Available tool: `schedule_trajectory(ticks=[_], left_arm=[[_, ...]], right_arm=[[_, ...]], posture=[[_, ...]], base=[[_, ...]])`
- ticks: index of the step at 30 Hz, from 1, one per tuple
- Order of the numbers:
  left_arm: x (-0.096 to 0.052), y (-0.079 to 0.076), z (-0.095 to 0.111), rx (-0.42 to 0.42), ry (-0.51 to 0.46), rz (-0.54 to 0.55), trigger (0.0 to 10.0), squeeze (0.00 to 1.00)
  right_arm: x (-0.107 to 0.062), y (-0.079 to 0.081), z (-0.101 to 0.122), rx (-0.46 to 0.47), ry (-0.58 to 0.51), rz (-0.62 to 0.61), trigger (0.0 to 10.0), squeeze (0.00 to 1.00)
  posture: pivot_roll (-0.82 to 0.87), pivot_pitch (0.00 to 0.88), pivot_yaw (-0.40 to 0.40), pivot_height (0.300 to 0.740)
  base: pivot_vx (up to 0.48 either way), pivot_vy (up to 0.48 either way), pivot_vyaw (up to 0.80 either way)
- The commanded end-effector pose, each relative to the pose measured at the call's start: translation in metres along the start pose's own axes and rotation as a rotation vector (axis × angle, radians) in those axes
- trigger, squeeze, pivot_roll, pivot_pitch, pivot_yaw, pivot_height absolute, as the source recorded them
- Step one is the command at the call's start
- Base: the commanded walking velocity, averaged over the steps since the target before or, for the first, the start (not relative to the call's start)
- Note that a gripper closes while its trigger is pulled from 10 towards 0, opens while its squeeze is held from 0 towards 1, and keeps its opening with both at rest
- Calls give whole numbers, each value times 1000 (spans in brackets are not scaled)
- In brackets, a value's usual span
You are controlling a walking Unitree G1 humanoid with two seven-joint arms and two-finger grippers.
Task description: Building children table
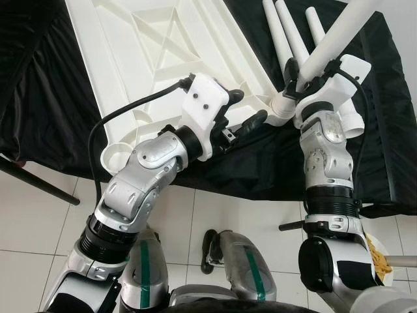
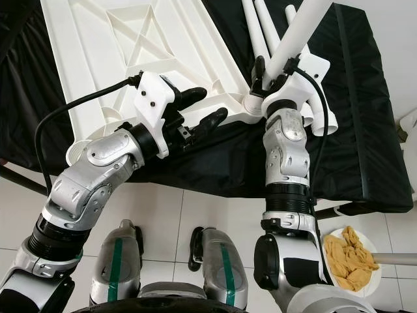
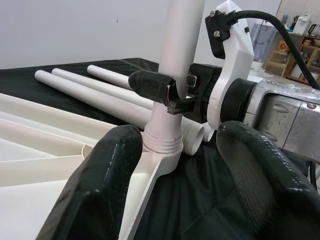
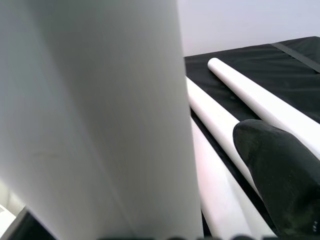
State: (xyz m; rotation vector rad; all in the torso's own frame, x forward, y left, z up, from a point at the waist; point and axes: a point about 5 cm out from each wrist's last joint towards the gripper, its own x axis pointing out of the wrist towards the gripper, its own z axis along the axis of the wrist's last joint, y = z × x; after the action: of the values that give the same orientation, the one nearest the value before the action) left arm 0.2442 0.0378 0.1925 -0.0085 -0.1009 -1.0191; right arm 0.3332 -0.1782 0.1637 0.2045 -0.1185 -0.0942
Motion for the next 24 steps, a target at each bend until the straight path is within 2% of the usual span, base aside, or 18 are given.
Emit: schedule_trajectory(ticks=[1,4,7,10,13,17,18,24], left_arm=[[1,-4,0,-8,-6,-27,10000,0],[0,-3,1,-5,-5,-23,10000,0],[0,-2,1,-3,-4,-21,10000,0],[-1,-1,1,-2,-2,-17,10000,0],[-1,0,1,-2,-1,-16,10000,0],[0,1,-1,-1,6,-11,10000,0],[0,3,-3,-5,12,-2,10000,0],[-1,7,-7,-10,25,14,10000,0]], right_arm=[[0,-2,0,10,-4,-4,10000,0],[-1,5,1,-7,-16,72,10000,0],[-1,4,4,-19,-45,76,10000,0],[-1,-2,15,10,-111,81,10000,0],[-2,-2,17,16,-122,91,10000,0],[-9,4,22,17,-179,140,10000,0],[-15,6,22,26,-199,153,10000,0],[-33,12,14,27,-198,167,10000,0]], posture=[[99,51,-105,740],[102,52,-99,740],[102,53,-98,740],[99,56,-91,740],[99,56,-91,740],[93,61,-88,740],[90,63,-86,740],[88,66,-87,740]], base=[[0,0,0],[0,0,0],[0,0,0],[0,0,0],[0,0,0],[0,0,0],[0,0,0],[0,0,0]])
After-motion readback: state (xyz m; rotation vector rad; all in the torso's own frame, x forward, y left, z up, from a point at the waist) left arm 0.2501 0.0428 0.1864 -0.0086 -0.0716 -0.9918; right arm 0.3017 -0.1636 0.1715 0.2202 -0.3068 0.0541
